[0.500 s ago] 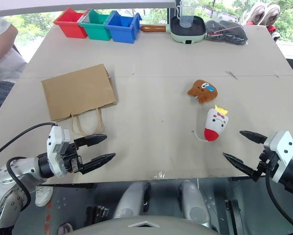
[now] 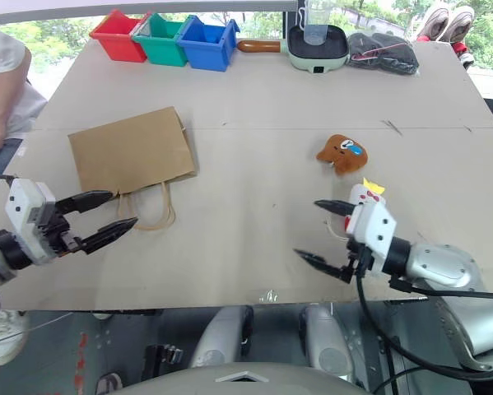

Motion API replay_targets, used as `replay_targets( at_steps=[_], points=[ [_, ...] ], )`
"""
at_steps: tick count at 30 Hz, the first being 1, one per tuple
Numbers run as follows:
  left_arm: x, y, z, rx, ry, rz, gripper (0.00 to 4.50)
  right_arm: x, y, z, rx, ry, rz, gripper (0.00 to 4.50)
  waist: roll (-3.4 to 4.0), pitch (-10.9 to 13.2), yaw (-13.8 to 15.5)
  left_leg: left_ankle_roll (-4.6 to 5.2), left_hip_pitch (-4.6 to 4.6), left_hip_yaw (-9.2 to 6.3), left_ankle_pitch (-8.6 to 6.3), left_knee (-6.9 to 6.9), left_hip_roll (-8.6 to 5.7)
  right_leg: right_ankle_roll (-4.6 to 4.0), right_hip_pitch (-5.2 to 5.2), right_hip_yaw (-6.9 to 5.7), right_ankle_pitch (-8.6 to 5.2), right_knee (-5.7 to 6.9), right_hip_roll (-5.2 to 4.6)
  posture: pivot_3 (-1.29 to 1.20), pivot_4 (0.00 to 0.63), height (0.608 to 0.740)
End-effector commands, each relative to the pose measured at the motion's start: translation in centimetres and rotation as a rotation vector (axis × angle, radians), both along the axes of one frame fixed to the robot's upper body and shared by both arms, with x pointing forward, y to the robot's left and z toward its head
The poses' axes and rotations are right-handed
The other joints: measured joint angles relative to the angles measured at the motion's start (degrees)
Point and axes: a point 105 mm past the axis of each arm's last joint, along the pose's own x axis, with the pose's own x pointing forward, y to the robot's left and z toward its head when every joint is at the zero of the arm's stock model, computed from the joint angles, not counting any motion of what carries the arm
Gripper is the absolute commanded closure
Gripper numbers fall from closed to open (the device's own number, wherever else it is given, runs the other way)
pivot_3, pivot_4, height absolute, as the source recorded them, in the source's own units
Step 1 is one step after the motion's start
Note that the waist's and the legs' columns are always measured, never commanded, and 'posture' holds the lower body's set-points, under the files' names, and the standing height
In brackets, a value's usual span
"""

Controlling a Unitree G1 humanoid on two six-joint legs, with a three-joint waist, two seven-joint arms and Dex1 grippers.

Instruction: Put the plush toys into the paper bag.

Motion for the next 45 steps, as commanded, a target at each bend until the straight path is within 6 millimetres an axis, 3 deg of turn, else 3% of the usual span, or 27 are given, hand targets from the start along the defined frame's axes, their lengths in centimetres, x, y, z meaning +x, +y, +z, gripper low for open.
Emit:
replay_targets(
  at_steps=[1, 12, 23, 35, 45],
  points=[
    [-0.1, 0.8, 0.4, 0.126, -0.034, -0.079, 0.02, -0.2, 1.0, 0.4, 0.014, -0.038, 0.037, 0.0, 0.0, 0.0, -0.04, 0.0, 0.01, 0.03, 0.0, 0.0, 0.01, -0.12, 0.0, 0.01, -0.07, -0.01, -0.02, 0.0, 0.15, 0.74],
    [2.5, 2.6, -2.3, 0.457, -0.105, -0.204, 0.02, -0.7, 1.2, -0.6, 0.019, -0.051, 0.003, 0.0, -0.05, -0.03, -0.22, 0.0, 0.01, 0.05, 0.0, 0.07, 0.02, 0.06, 0.0, -0.06, 0.05, 0.06, -0.02, 0.0, 0.15, 0.74],
    [3.8, 3.2, -1.4, 0.389, -0.14, -0.152, 0.02, -0.5, 1.5, -0.7, 0.031, -0.055, -0.012, 0.0, -0.07, -0.05, -0.16, 0.01, 0.01, 0.06, 0.0, 0.1, 0.05, 0.08, -0.01, -0.06, 0.06, 0.11, 0.01, 0.0, 0.15, 0.74],
    [2.1, 3.8, -1.4, 0.407, -0.08, -0.222, 0.02, -0.6, 2.0, 0.0, 0.069, -0.053, 0.028, 0.0, -0.07, -0.04, -0.15, 0.01, 0.02, 0.03, 0.0, 0.1, 0.06, 0.07, -0.01, -0.09, 0.05, 0.15, 0.02, 0.0, 0.15, 0.74],
    [4.0, 3.0, -1.6, 0.429, -0.132, -0.188, 0.02, -0.7, 2.1, 0.4, 0.077, -0.07, 0.031, 0.0, -0.08, -0.05, -0.13, 0.01, 0.02, 0.04, 0.0, 0.13, 0.05, 0.08, 0.0, -0.09, 0.06, 0.17, 0.01, 0.0, 0.15, 0.74]
  ],
)
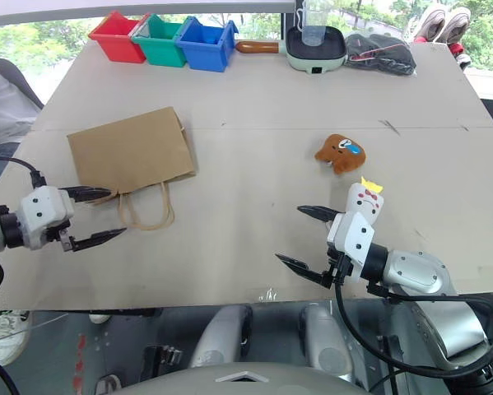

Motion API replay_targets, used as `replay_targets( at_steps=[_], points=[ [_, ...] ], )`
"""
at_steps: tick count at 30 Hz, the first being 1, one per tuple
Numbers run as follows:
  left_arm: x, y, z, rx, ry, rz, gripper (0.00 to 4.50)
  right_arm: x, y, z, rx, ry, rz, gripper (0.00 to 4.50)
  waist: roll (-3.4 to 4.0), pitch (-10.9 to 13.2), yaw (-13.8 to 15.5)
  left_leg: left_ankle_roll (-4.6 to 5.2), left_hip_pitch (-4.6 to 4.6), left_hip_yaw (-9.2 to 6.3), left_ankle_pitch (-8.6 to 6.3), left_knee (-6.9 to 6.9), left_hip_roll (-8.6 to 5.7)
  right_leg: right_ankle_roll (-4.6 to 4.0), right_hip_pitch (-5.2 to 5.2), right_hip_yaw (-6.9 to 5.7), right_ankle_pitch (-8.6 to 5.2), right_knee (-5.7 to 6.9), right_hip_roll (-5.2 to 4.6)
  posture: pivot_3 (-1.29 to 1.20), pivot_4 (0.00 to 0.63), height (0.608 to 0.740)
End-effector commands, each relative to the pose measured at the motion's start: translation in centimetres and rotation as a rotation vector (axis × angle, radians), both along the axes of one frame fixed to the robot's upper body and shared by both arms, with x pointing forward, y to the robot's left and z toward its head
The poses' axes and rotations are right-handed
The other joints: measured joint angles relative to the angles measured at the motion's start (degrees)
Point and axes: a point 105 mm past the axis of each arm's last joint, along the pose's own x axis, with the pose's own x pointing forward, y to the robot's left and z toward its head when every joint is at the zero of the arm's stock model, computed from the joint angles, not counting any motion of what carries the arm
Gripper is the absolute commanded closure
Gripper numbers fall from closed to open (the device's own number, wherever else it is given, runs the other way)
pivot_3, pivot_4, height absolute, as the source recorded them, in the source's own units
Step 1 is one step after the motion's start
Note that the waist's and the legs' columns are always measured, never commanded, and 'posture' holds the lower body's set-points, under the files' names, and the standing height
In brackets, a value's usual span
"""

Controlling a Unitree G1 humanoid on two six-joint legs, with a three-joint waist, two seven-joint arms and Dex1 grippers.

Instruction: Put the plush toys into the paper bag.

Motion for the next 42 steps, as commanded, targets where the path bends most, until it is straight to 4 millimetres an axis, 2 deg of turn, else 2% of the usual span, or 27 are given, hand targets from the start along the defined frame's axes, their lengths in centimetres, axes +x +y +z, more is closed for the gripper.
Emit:
replay_targets(
  at_steps=[1, 3, 7, 9, 10, 11, 14, 16, 18, 20, 23, 25, 27, 31, 33, 36, 38, 42],
  points=[
    [0.8, -0.4, 0.5, 0.011, -0.049, -0.003, 0.26, -0.5, 0.5, 1.3, 0.022, -0.056, 0.029, 0.0, 0.0, 0.0, 0.05, 0.0, 0.0, 0.0, 0.0, 0.0, 0.0, 0.0, 0.0, 0.0, 0.0, 0.0, 0.0, 0.0, 0.15, 0.74],
    [0.9, -0.5, 0.4, 0.007, -0.043, -0.008, 0.86, -0.5, 0.5, 1.3, 0.024, -0.057, 0.027, 0.0, -0.01, -0.01, 0.0, 0.0, 0.0, 0.01, 0.0, 0.01, 0.0, 0.0, 0.0, 0.01, 0.0, 0.0, 0.0, 0.0, 0.15, 0.74],
    [1.0, -1.1, 0.6, -0.049, -0.035, -0.02, 2.7, -0.5, 0.5, 1.2, 0.028, -0.054, 0.022, 0.0, -0.01, 0.0, -0.04, 0.0, 0.0, -0.01, 0.0, 0.0, 0.0, 0.0, 0.0, 0.0, 0.0, 0.03, 0.01, 0.0, 0.15, 0.74],
    [0.9, -2.3, 1.1, -0.161, -0.011, -0.034, 3.69, -0.3, 0.5, 1.1, 0.035, -0.042, 0.014, 0.0, -0.01, 0.0, -0.05, 0.0, 0.0, 0.0, 0.0, 0.01, 0.0, 0.0, 0.0, 0.0, 0.0, 0.04, 0.01, 0.0, 0.15, 0.74],
    [1.0, -3.5, 1.8, -0.26, 0.011, -0.044, 4.25, -0.1, 0.6, 0.9, 0.048, -0.023, 0.0, 0.0, -0.01, 0.0, -0.03, 0.0, -0.01, 0.0, 0.0, 0.01, 0.01, 0.0, 0.0, 0.01, 0.0, 0.04, 0.0, 0.0, 0.15, 0.74],
    [0.9, -4.4, 2.2, -0.327, 0.032, -0.054, 4.42, 0.1, 0.7, 0.9, 0.058, -0.01, -0.01, 0.0, -0.02, -0.01, 0.04, 0.0, -0.02, -0.01, 0.0, 0.04, 0.0, 0.0, 0.0, 0.0, 0.0, 0.05, -0.01, 0.0, 0.15, 0.74],
    [1.1, -7.1, 3.8, -0.501, 0.079, -0.073, 4.42, 0.9, 1.2, 0.6, 0.069, 0.012, -0.027, 0.0, -0.04, -0.01, -0.02, 0.0, -0.05, -0.06, 0.0, 0.11, 0.01, 0.0, 0.01, -0.02, 0.0, 0.1, -0.01, 0.0, 0.15, 0.74],
    [1.1, -9.6, 5.2, -0.611, 0.105, -0.109, 4.42, 2.1, 2.0, 0.1, 0.072, 0.033, -0.05, 0.0, -0.05, -0.02, -0.11, 0.0, 0.0, -0.07, 0.0, 0.15, 0.0, 0.0, 0.01, 0.0, 0.0, 0.21, 0.0, 0.0, 0.15, 0.74],
    [0.9, -12.6, 6.1, -0.674, 0.125, -0.172, 4.5, 4.6, 3.2, 0.1, 0.109, 0.042, -0.107, 0.52, -0.08, -0.03, -0.19, 0.0, 0.04, -0.07, 0.0, 0.2, -0.01, 0.0, 0.0, 0.01, 0.0, 0.34, 0.01, 0.0, 0.15, 0.74],
    [0.7, -14.5, 6.8, -0.711, 0.137, -0.213, 4.5, 6.1, 4.8, 0.1, 0.131, 0.052, -0.105, 1.2, -0.03, -0.01, -0.23, -0.01, 0.07, -0.09, 0.01, 0.22, -0.02, -0.01, -0.02, 0.06, 0.0, 0.47, 0.06, 0.0, 0.15, 0.74],
    [0.3, -17.2, 7.7, -0.778, 0.158, -0.287, 4.5, 9.1, 8.3, 0.0, 0.129, 0.053, -0.083, 2.72, -0.04, -0.01, -0.47, -0.01, 0.1, -0.05, 0.01, 0.21, -0.04, -0.02, -0.11, 0.19, 0.0, 0.67, 0.12, 0.0, 0.15, 0.74],
    [0.2, -17.9, 7.6, -0.785, 0.164, -0.309, 4.5, 10.1, 9.8, 0.0, 0.135, 0.066, -0.055, 3.76, -0.03, -0.01, -0.57, -0.02, 0.09, -0.06, 0.02, 0.2, -0.04, -0.03, -0.17, 0.21, 0.0, 0.74, 0.14, 0.0, 0.15, 0.74],
    [0.3, -18.0, 7.8, -0.805, 0.157, -0.312, 4.5, 10.4, 11.4, -0.1, 0.147, 0.1, 0.001, 4.48, -0.03, -0.01, -0.65, -0.02, 0.06, -0.08, 0.02, 0.18, -0.04, -0.04, -0.23, 0.19, 0.0, 0.75, 0.15, 0.0, 0.15, 0.74],
    [0.6, -18.6, 8.5, -0.83, 0.12, -0.322, 4.5, 10.6, 13.9, -1.0, 0.125, 0.143, 0.095, 4.48, -0.02, 0.0, -0.26, -0.02, -0.04, -0.09, 0.02, 0.17, -0.06, -0.04, -0.27, 0.13, 0.0, 0.7, 0.09, 0.0, 0.15, 0.74],
    [0.8, -18.9, 9.0, -0.854, 0.077, -0.311, 4.5, 10.6, 15.0, -2.5, 0.085, 0.167, 0.134, 4.48, -0.03, 0.0, -0.34, -0.02, -0.03, -0.07, 0.02, 0.18, -0.07, -0.04, -0.27, 0.16, 0.0, 0.71, 0.09, 0.0, 0.15, 0.74],
    [1.2, -18.6, 9.5, -0.889, 0.014, -0.263, 4.5, 10.9, 16.2, -4.7, 0.054, 0.194, 0.108, 4.48, -0.03, -0.01, -0.46, -0.02, 0.04, -0.09, 0.02, 0.18, -0.06, -0.04, -0.25, 0.16, 0.01, 0.75, 0.13, 0.0, 0.15, 0.74],
    [1.2, -18.4, 10.0, -0.903, -0.017, -0.244, 4.5, 11.0, 17.1, -5.4, 0.042, 0.195, 0.094, 4.48, -0.04, -0.01, -0.55, -0.02, 0.03, -0.09, 0.02, 0.16, -0.06, -0.05, -0.26, 0.17, 0.01, 0.75, 0.13, 0.0, 0.15, 0.74],
    [2.2, -16.8, 12.1, -0.914, -0.214, -0.124, 4.5, 11.1, 18.3, -6.8, 0.006, 0.21, 0.037, 4.48, -0.04, -0.03, -1.33, -0.03, 0.06, -0.13, 0.02, 0.16, -0.05, -0.05, -0.26, 0.16, 0.01, 0.8, 0.13, 0.0, 0.15, 0.74]
  ],
)
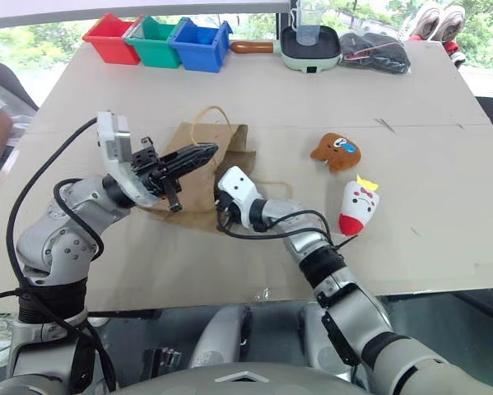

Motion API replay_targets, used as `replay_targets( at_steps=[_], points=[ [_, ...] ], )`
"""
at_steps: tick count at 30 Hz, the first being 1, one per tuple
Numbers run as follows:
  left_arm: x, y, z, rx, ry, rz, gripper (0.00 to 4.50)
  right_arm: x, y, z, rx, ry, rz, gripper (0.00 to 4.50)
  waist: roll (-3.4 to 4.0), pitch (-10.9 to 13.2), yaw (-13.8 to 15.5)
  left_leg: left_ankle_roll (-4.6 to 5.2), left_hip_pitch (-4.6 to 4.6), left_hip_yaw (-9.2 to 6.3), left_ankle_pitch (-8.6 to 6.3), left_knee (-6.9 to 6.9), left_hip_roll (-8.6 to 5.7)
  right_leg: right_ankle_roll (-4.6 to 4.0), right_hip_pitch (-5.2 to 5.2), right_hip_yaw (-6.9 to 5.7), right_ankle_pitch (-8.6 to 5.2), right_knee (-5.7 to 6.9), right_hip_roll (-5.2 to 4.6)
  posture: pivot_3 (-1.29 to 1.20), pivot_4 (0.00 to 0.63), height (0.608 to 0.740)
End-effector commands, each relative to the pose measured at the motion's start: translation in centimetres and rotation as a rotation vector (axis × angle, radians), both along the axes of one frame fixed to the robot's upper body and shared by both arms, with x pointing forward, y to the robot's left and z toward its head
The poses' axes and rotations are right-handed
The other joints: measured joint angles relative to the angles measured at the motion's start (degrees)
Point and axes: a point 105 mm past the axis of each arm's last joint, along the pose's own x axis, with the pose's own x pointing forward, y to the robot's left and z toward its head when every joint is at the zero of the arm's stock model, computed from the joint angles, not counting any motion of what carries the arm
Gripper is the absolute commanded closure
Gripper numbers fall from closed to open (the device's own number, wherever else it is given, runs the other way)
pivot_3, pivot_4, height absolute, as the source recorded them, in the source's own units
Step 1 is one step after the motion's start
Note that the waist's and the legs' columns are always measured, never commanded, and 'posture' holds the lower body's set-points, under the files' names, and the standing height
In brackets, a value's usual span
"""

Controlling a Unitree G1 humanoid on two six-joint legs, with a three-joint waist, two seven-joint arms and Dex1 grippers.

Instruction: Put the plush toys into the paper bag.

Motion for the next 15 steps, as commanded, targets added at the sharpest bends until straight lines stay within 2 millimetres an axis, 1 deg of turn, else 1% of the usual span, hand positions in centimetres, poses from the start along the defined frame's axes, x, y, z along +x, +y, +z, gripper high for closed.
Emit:
replay_targets(
  at_steps=[1, 4, 7, 9, 10, 13, 15],
  points=[
    [0.3, 1.6, 3.5, -0.013, -0.187, 0.177, 4.5, 0.0, 0.7, -1.9, -0.072, 0.005, -0.053, 4.48, 0.01, -0.02, -0.25, 0.0, 0.02, 0.0, 0.0, 0.0, 0.0, 0.0, 0.0, 0.01, 0.0, 0.02, 0.0, 0.0, 0.15, 0.74],
    [1.0, 3.4, 4.8, -0.036, -0.279, 0.338, 4.5, 0.0, 1.5, -2.0, -0.096, -0.037, -0.074, 4.48, 0.01, -0.03, -0.25, -0.01, 0.1, -0.01, 0.01, 0.0, 0.0, 0.0, 0.07, 0.0, 0.0, 0.05, 0.0, 0.0, 0.15, 0.74],
    [0.9, 3.8, 5.1, -0.063, -0.278, 0.387, 4.5, 0.2, 2.3, -1.7, -0.107, -0.061, -0.13, 4.48, 0.01, -0.04, -0.09, -0.01, 0.53, 0.02, 0.0, -0.06, -0.04, 0.0, 0.53, 0.03, -0.01, 0.01, -0.03, 0.0, 0.15, 0.74],
    [0.9, 3.9, 5.2, -0.093, -0.272, 0.41, 4.5, 0.6, 2.5, -1.7, -0.134, -0.093, -0.176, 4.48, 0.01, -0.04, -0.03, -0.01, 0.85, 0.03, 0.0, -0.09, -0.06, 0.0, 0.82, 0.04, -0.02, -0.02, -0.04, 0.0, 0.15, 0.74],
    [0.9, 3.9, 5.2, -0.11, -0.265, 0.412, 4.5, 0.7, 2.6, -1.6, -0.142, -0.099, -0.184, 4.48, 0.0, -0.05, -0.03, -0.01, 0.95, 0.02, 0.0, -0.09, -0.06, 0.0, 0.92, 0.03, -0.02, -0.03, -0.04, 0.0, 0.15, 0.74],
    [0.2, 2.5, 4.2, -0.101, -0.24, 0.332, 4.5, 0.9, 2.7, -0.6, -0.107, -0.084, -0.177, 4.48, 0.01, -0.07, -0.05, -0.02, 0.97, 0.01, 0.01, -0.06, -0.06, 0.0, 0.94, 0.04, -0.02, -0.02, -0.04, 0.0, 0.15, 0.74],
    [-0.3, 2.2, 3.9, -0.099, -0.226, 0.28, 4.5, 1.3, 2.2, -0.2, -0.092, -0.075, -0.18, 4.48, 0.02, -0.07, -0.04, -0.02, 0.96, 0.02, 0.01, -0.07, -0.06, 0.0, 0.94, 0.06, -0.02, -0.03, -0.04, 0.0, 0.15, 0.74]
  ],
)
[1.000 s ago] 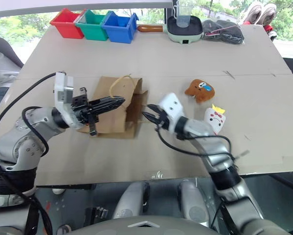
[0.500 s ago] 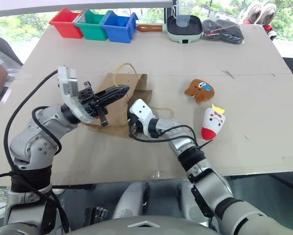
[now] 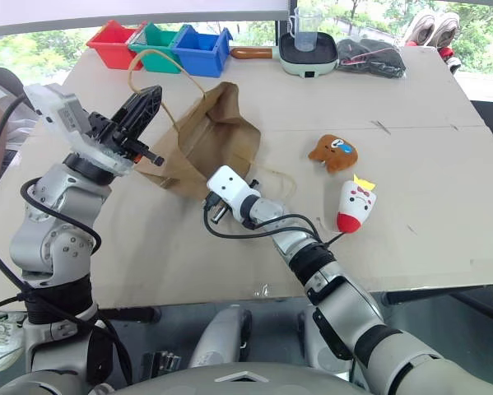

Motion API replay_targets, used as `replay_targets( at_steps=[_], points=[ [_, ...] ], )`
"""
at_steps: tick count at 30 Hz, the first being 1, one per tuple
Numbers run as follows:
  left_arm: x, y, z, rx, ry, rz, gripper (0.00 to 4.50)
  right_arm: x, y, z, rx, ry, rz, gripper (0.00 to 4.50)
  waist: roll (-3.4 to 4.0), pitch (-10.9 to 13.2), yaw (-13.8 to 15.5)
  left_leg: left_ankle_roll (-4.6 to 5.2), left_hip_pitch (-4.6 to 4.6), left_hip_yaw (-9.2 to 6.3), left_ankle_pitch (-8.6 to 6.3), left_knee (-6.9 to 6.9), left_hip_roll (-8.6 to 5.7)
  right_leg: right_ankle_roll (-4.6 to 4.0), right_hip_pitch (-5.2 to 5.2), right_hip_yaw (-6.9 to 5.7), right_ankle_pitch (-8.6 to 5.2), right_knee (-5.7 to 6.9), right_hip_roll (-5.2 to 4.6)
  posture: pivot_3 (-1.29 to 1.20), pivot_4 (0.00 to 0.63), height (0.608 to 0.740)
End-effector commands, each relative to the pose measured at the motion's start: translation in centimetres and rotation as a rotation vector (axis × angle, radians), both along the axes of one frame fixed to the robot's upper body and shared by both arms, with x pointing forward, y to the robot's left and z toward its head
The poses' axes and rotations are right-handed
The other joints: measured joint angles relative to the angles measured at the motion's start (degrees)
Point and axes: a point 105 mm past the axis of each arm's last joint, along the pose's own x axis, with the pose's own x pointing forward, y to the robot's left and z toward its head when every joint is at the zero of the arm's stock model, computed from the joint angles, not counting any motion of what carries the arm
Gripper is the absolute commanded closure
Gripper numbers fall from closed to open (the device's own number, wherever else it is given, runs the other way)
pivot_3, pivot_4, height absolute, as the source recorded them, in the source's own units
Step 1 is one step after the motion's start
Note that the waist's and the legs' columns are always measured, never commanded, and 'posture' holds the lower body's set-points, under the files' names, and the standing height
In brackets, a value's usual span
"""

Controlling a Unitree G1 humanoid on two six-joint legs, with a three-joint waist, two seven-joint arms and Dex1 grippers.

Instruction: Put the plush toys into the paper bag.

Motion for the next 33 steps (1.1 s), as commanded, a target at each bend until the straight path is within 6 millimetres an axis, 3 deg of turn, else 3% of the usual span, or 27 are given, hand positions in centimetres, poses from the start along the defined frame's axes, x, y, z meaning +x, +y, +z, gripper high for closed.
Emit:
replay_targets(
  at_steps=[1, 5, 7, 9, 14, 19, 22, 27, 31, 33],
  points=[
    [-1.7, -1.1, 1.1, 0.01, -0.047, -0.119, 4.5, -0.6, 2.2, 0.6, 0.044, 0.078, 0.022, 4.48, 0.01, 0.01, 0.04, 0.0, -0.02, -0.03, 0.0, -0.01, 0.0, 0.0, 0.0, -0.04, 0.0, -0.01, 0.0, 0.0, 0.15, 0.74],
    [-2.3, -0.7, 0.1, 0.087, -0.005, -0.209, 4.5, -0.1, 0.7, 1.6, 0.082, 0.096, 0.06, 4.48, 0.08, 0.05, -0.02, 0.0, -0.05, -0.03, 0.0, -0.04, 0.0, -0.01, -0.02, -0.04, -0.01, -0.05, 0.0, 0.0, 0.15, 0.74],
    [-2.5, -0.4, -0.7, 0.135, 0.027, -0.265, 4.5, -0.6, -0.4, 2.9, 0.123, 0.106, 0.116, 4.1, 0.08, 0.09, -0.04, 0.0, -0.06, -0.01, 0.0, -0.08, 0.0, -0.02, -0.04, -0.04, -0.02, -0.07, 0.0, 0.0, 0.15, 0.74],
    [-2.4, -0.2, -1.2, 0.161, 0.044, -0.31, 4.5, -1.2, -1.8, 4.4, 0.152, 0.087, 0.153, 3.36, 0.11, 0.12, -0.02, 0.0, -0.22, -0.01, -0.01, -0.18, 0.0, -0.04, -0.2, -0.05, -0.04, -0.14, 0.0, 0.0, 0.15, 0.74],
    [-1.5, -0.5, -1.0, 0.146, 0.032, -0.35, 4.5, -3.8, -6.9, 7.8, 0.159, 0.039, 0.156, 0.88, 0.09, 0.13, 0.47, 0.0, -1.16, -0.17, 0.0, -0.01, 0.0, -0.05, -0.99, -0.26, -0.04, -0.12, -0.06, 0.0, 0.15, 0.74],
    [-1.3, -1.1, -1.0, 0.121, 0.025, -0.397, 4.5, -6.1, -13.4, 9.6, 0.098, -0.011, -0.01, 0.88, 0.11, 0.15, 0.46, 0.0, -1.16, -0.12, 0.0, -0.11, 0.0, -0.05, -1.03, -0.24, -0.05, -0.12, -0.06, 0.0, 0.15, 0.74],
    [-1.0, -1.4, -0.8, 0.104, 0.018, -0.424, 4.5, -7.0, -17.7, 9.3, -0.021, -0.021, -0.168, 0.88, 0.11, 0.15, 0.71, 0.0, -1.16, -0.09, 0.0, -0.12, 0.0, -0.06, -1.02, -0.23, -0.06, -0.14, -0.06, 0.0, 0.15, 0.74],
    [-0.4, -2.0, -0.6, 0.103, 0.006, -0.459, 4.5, -7.2, -25.0, 6.8, -0.289, 0.075, -0.367, 0.88, 0.06, 0.16, 1.06, 0.01, -1.13, 0.01, 0.0, -0.05, -0.02, -0.04, -1.01, -0.11, -0.06, -0.22, -0.05, 0.0, 0.15, 0.74],
    [-0.4, -2.7, -0.6, 0.112, -0.002, -0.487, 4.5, -6.7, -27.7, 4.3, -0.408, 0.191, -0.419, 0.88, 0.06, 0.16, 0.84, 0.01, -1.09, 0.09, 0.0, -0.07, 0.02, -0.04, -1.01, 0.04, -0.06, -0.24, 0.05, 0.0, 0.15, 0.74],
    [-0.5, -2.8, -0.5, 0.113, -0.01, -0.492, 4.5, -6.5, -29.0, 2.7, -0.488, 0.239, -0.421, 1.38, 0.05, 0.16, 0.89, 0.01, -1.09, 0.08, -0.01, -0.07, 0.03, -0.04, -1.01, 0.04, -0.06, -0.25, 0.06, 0.0, 0.15, 0.74]
  ],
)
